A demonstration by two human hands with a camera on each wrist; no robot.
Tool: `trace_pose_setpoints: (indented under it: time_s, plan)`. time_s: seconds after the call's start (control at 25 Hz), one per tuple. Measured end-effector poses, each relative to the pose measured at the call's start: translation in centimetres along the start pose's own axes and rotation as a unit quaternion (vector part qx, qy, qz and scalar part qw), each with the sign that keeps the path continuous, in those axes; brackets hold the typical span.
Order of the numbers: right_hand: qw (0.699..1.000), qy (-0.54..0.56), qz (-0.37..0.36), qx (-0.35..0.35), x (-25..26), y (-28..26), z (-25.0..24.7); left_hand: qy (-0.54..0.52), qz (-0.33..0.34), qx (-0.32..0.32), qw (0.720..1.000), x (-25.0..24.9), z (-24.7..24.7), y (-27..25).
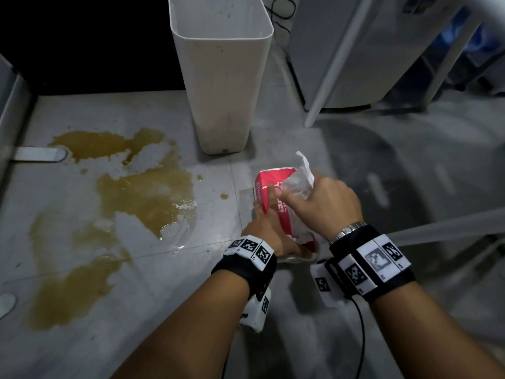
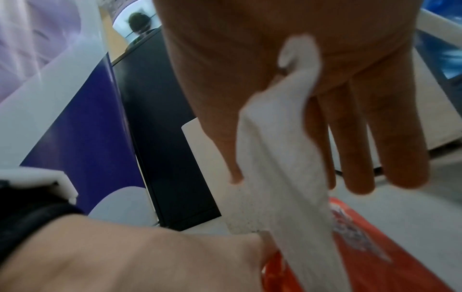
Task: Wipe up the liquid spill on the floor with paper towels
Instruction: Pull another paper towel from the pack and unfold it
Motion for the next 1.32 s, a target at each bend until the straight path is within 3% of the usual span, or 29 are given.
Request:
trace_pose_setpoints:
  time_s: [0.2, 0.6, 0.96, 1.16, 1.32]
  plan:
    - [0.998, 0.055, 0.01, -0.029, -0.6, 0.6, 0.0, -0.016, 0.001, 0.004, 1.0, 0.1, -0.1, -0.3]
    - [0.997, -0.021, -0.034, -0.068, 1.1, -1.4, -3.2, 0.024, -0.031, 0.018, 0.999, -0.3, -0.5, -0.2]
    - [0.997, 0.014, -0.025, -0.07, 2.1, -3.1, -7.6, 0.013, -0.021, 0.031, 0.999, -0.3, -0.2, -0.2]
    - [0.984, 0.124, -0.04, -0.119, 2.4, -3.7, -14.1, -0.022, -0.022, 0.056, 0.998, 0.1, -0.4, 0.1]
    - [0.932, 0.33, -0.074, -0.129, 1.8, -3.8, -15.8, -0.153, 0.055, 0.015, 0.987, 0.2, -2.8, -0.8]
Point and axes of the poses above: each hand's wrist, its own y-axis towards the middle knuckle, its own z-axis out of the palm, x = y × z, the point moved 5 cm from there along y, towards the middle knuckle, and after that the axes turned 2 degrees about y, right-handed, at the moved point
